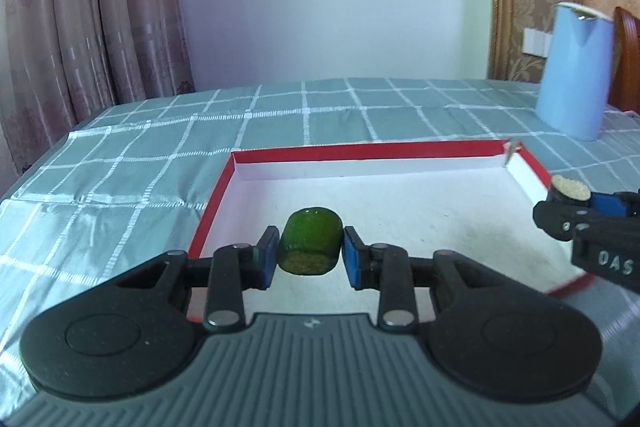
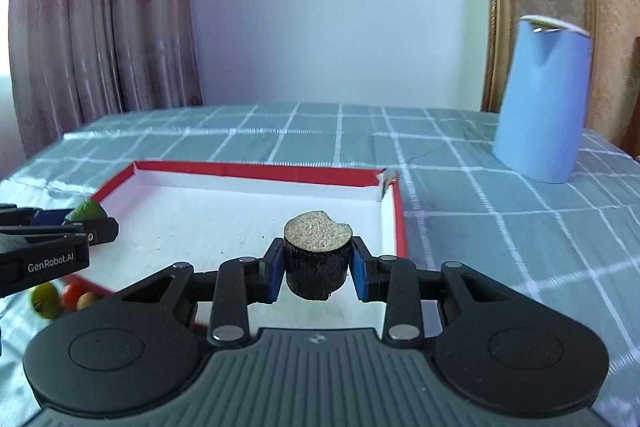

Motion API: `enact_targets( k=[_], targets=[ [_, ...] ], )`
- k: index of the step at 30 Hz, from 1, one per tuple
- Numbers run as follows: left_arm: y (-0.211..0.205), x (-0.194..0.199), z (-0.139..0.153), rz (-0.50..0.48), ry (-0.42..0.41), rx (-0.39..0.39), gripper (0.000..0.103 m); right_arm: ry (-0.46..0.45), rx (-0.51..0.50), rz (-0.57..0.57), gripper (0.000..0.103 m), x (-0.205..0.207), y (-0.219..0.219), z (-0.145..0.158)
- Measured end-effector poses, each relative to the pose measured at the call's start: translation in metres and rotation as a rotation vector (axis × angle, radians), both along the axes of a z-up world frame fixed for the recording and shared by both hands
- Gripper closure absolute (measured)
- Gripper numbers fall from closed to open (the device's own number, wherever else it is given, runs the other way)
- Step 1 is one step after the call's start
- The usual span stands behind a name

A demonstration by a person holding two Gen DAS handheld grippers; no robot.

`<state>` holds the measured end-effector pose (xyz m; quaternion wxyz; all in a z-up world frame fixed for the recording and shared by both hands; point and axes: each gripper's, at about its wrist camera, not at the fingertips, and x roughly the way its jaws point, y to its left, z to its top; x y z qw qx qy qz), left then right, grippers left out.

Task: Organize fruits
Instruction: 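Carry the cucumber slice in the left tool and eggplant slice in the right into the tray, then open the left tool on the cucumber slice while the right releases the eggplant slice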

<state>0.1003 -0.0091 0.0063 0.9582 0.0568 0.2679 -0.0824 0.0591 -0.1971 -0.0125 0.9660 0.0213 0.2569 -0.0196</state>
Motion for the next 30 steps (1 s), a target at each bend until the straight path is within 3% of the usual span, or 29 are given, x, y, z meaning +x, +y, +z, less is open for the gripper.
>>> enact_targets(
  k=[10, 20, 24, 30],
  targets=[
    [-0.008, 0.055, -0.019, 0.074, 0.068, 0.020, 0.072, 0.119, -0.009, -0.032, 0.070, 0.061, 0.004, -0.023],
    [0.002, 0.071, -0.027, 0.107, 0.108, -0.008, 0.071, 0.118, -0.042, -0.036, 0.070, 0.072, 0.012, -0.027],
    [-0.002, 0.069, -0.029, 0.110, 0.085, 0.024, 0.067, 0.119, -0.022, -0.040, 0.069, 0.074, 0.008, -0.027],
    [0.001, 0.069, -0.031, 0.139, 0.077, 0.029, 0.051, 0.126, -0.020, -0.036, 0.066, 0.074, 0.008, -0.028]
  ],
)
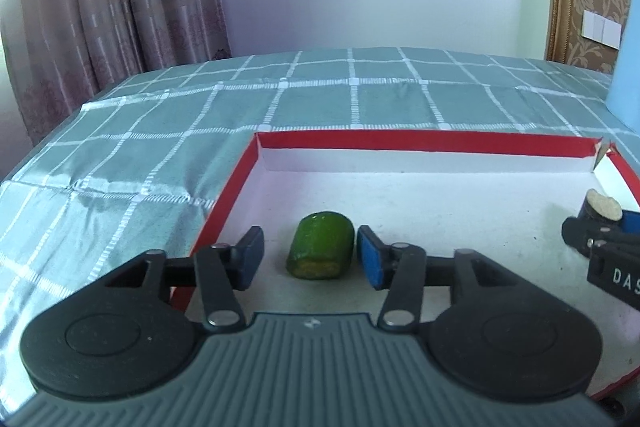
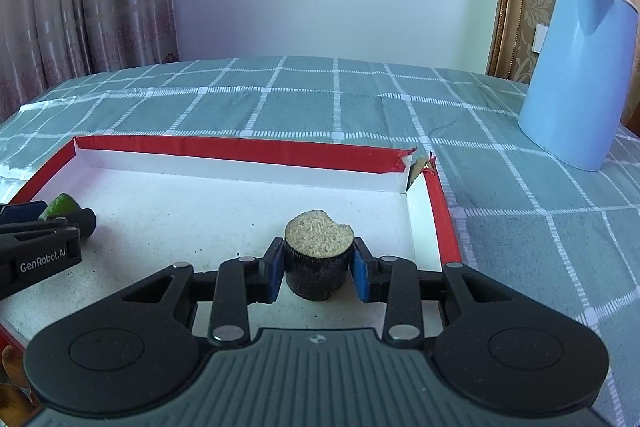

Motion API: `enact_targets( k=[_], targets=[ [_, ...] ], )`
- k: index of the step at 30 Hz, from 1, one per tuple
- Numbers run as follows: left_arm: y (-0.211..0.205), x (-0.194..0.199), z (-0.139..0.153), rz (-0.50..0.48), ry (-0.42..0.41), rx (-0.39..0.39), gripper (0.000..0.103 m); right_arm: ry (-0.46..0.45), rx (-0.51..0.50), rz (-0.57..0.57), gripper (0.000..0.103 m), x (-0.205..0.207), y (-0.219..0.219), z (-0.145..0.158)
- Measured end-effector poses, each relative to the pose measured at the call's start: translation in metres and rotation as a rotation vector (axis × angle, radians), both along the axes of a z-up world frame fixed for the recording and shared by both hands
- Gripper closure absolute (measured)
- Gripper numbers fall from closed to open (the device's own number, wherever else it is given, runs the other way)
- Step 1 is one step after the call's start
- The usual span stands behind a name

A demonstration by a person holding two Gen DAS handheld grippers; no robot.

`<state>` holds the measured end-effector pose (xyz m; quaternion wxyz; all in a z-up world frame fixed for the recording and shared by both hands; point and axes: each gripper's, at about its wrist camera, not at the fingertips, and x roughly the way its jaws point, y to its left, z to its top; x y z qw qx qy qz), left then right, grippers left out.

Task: Organize fruits
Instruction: 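Open the left tool on the cucumber slice while the right releases the eggplant slice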

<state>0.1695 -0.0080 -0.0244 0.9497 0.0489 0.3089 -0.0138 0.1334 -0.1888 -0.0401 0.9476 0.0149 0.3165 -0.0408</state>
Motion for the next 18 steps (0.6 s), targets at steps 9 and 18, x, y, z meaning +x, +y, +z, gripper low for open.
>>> enact_targets(
  k=[9, 18],
  targets=[
    [0.001, -0.017, 0.004, -0.013, -0.046, 0.031, 0.023, -0.044, -0.025, -0.017, 0.035, -0.014, 0.000, 0.004],
    [0.006, -0.052, 0.007, -0.029, -0.100, 0.048, 0.012, -0.062, -0.045, -0.025, 0.035, -0.038, -0.001, 0.006]
  ],
)
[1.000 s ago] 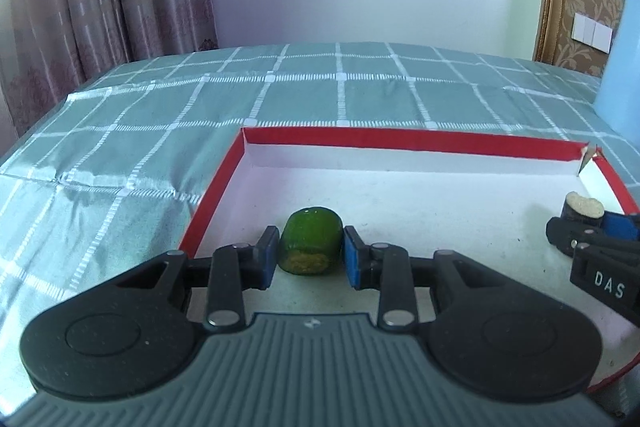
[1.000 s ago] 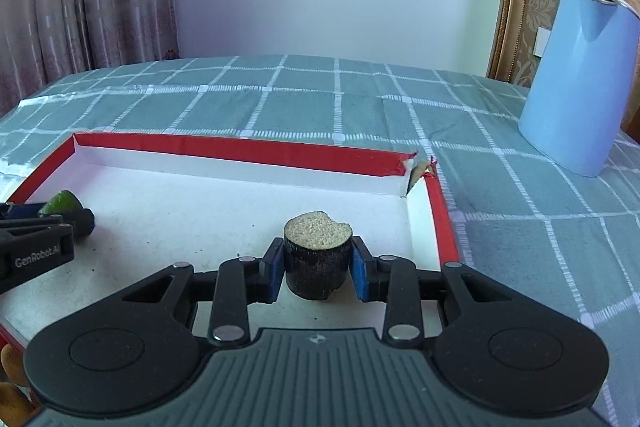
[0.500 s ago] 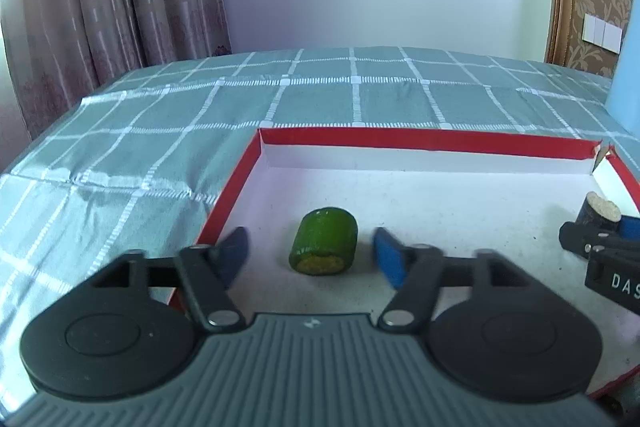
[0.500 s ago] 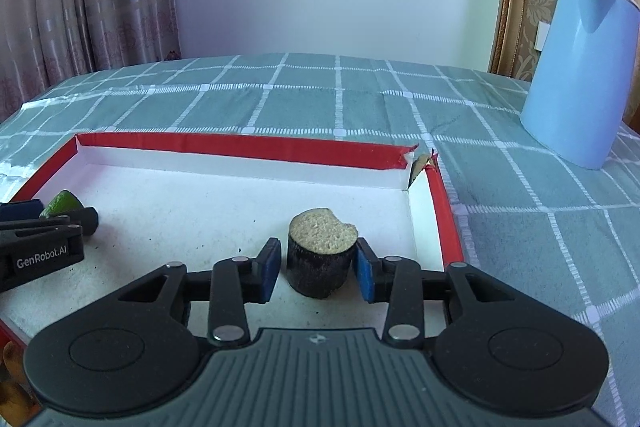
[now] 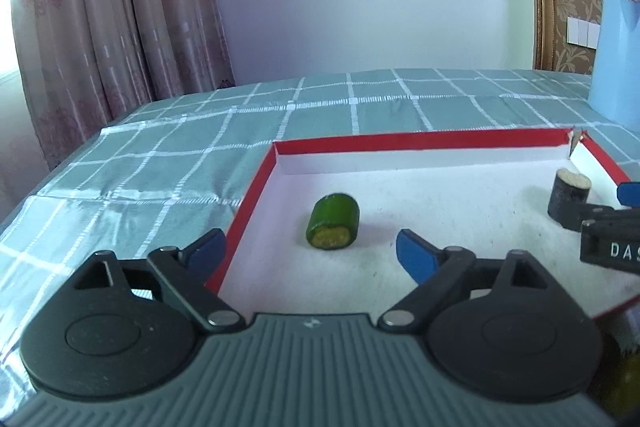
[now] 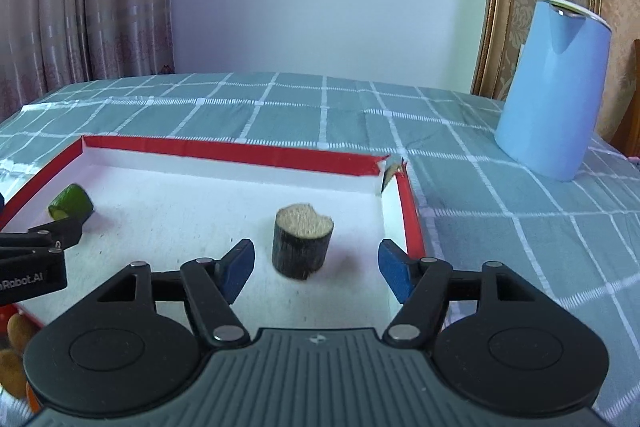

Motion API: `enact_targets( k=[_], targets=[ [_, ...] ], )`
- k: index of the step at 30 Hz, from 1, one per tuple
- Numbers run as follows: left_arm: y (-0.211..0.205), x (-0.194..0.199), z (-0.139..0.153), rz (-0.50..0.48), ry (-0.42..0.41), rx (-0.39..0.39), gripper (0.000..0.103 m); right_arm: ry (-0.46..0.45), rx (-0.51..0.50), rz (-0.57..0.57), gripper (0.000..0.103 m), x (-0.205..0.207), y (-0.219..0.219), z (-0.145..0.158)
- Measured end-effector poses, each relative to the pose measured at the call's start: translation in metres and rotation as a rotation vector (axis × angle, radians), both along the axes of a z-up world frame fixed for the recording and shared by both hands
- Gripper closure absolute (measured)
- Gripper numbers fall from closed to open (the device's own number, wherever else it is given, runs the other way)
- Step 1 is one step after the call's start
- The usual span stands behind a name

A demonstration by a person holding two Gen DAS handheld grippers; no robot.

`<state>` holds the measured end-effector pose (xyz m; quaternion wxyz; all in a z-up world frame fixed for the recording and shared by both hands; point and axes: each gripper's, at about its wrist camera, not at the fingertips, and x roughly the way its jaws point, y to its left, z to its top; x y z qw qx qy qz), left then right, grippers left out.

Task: Organize fruits
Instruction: 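Open the left tool on the cucumber slice while the right releases the eggplant slice, then withdraw both open tools from the tray back toward the produce row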

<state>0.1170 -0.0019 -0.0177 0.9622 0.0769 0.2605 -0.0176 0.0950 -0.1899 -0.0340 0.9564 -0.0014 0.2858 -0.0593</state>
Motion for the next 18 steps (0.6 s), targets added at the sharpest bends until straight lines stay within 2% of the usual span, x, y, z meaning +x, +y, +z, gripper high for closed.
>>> enact_targets(
  k=[3, 6, 13, 18],
  targets=[
    [0.001, -0.011, -0.003, -0.020, -0.002, 0.022, 0.012, 0.010, 0.011, -0.003, 0.035, -0.006, -0.003, -0.001],
    [0.005, -0.022, -0.002, -0.027, -0.020, 0.011, 0.012, 0.004, 0.045, -0.015, 0.035, -0.016, -0.007, -0.001],
    [0.035, -0.046, -0.002, 0.009, -0.018, -0.113, 0.007, -0.050, 0.077, -0.004, 0.035, -0.046, -0.010, 0.001],
    [0.045, -0.074, 0.000, -0.015, -0.055, -0.148, 0.005, -0.105, 0.091, 0.022, 0.029, -0.073, -0.011, 0.003]
  ],
)
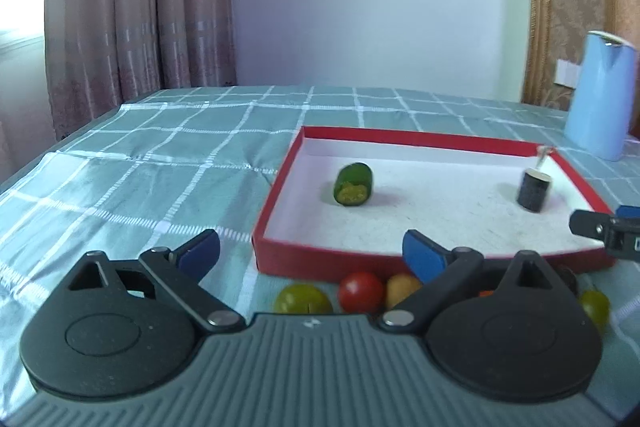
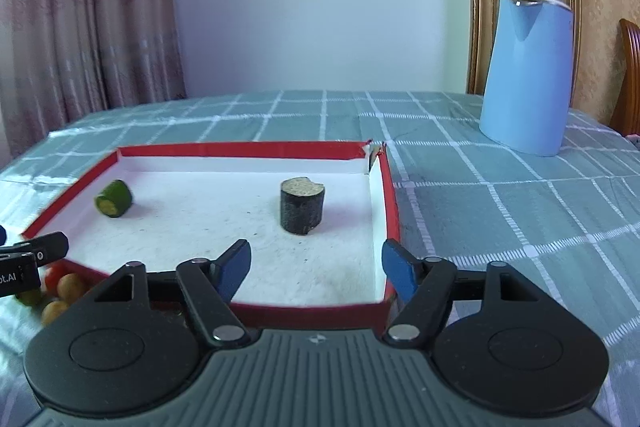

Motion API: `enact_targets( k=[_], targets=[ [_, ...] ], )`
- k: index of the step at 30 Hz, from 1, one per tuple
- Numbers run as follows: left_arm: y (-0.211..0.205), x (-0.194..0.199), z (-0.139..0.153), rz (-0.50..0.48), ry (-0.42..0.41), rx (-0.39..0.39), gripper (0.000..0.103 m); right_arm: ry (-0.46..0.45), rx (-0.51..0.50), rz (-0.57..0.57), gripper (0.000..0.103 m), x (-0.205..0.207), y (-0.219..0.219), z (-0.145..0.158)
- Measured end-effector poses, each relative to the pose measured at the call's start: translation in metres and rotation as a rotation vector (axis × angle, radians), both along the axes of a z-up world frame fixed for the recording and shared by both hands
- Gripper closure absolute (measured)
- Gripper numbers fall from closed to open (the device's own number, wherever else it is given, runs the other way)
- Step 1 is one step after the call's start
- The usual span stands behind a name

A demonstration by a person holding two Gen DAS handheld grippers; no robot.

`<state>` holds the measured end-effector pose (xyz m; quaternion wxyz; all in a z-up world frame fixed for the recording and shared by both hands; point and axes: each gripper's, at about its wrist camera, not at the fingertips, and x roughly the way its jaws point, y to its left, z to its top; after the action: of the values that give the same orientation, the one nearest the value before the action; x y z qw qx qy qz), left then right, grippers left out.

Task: Organize fruits
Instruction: 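Withdraw both open tools from the tray back toward the produce row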

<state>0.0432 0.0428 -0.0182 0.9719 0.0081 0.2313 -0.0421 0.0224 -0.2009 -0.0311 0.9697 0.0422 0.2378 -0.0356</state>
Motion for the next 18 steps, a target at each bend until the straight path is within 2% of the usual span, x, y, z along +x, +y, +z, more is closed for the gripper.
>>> enact_targets(
  k=[1, 6, 11, 15, 18],
  targets=[
    [0.001, -0.006, -0.001, -0.014, -0.001, -0.004, 0.004, -0.010, -0.001, 0.001, 0.025, -0.006, -0.001, 0.000],
    [0.015, -0.022, 0.000, -0.049, -0.020, -0.098, 0.000, -0.059, -0.010, 0.024, 0.025, -0.032, -0.003, -0.002],
    [0.022, -0.018, -0.002, -0.059, 0.052, -0.146, 0.000, -0.024, 0.045, 0.044, 0.025, -0.046, -0.011, -0.009],
    [0.019, -0.029, -0.007, -0.068, 0.074, -0.098, 0.000, -0.012, 0.110, 0.085, 0.025, -0.055, -0.018, -0.014],
    [0.010, -0.036, -0.008, -0.054, 0.055, -0.011, 0.000, -0.030, 0.170, 0.082, 0.025, -0.058, -0.027, -0.015]
  ],
)
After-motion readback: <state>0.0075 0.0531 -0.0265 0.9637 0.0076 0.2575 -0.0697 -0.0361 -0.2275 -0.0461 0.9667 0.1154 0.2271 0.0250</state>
